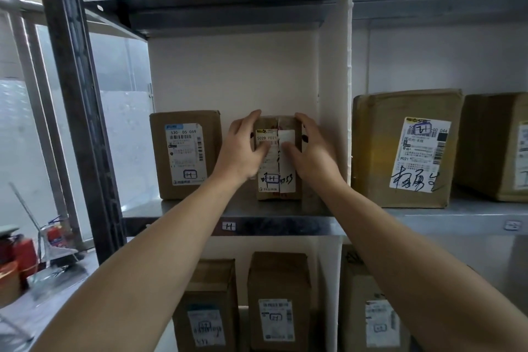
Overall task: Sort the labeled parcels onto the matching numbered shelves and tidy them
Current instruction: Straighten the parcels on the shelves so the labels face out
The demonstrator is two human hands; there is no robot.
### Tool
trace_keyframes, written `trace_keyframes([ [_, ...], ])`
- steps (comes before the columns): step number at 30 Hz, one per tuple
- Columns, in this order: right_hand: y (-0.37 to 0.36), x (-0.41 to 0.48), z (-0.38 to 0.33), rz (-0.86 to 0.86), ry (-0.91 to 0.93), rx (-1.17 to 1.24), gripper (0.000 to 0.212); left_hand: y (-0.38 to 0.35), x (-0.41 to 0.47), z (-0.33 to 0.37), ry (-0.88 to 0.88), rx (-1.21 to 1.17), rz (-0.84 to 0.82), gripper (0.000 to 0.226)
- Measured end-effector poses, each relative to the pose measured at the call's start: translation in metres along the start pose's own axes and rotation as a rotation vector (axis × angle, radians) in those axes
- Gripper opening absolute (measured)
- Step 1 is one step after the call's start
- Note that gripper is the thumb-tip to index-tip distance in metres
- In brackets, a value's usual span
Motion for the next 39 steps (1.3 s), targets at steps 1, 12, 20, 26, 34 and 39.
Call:
trace_keyframes([
  [1,0.001,-0.002,-0.001,0.017,0.009,-0.011,0.062,0.002,-0.001,0.002,-0.002,0.002,0.007,0.068],
  [12,0.028,-0.049,-0.023,0.075,0.103,-0.283,0.054,0.033,-0.043,0.030,-0.023,0.135,0.024,0.060],
  [20,0.070,-0.105,-0.037,0.027,0.177,-0.484,0.047,0.040,-0.090,0.064,-0.022,0.185,-0.094,0.052],
  [26,0.124,-0.138,-0.016,-0.030,0.166,-0.736,0.040,0.009,-0.121,0.104,-0.095,0.169,-0.199,0.053],
  [34,0.187,-0.163,0.017,-0.009,0.087,-0.895,0.045,-0.045,-0.124,0.150,-0.132,0.115,-0.240,0.050],
  [39,0.217,-0.146,0.039,-0.004,0.109,-1.019,0.044,-0.080,-0.102,0.178,-0.204,0.164,-0.238,0.050],
])
Point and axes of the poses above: each hand's wrist, its own x-axis towards the middle knuckle, its own y-axis out of the back of the hand, z = x × y, the point moved 6 cm from there along x, towards the middle knuckle, and after that the axes turned 14 degrees about -x, right-handed, at the moved point
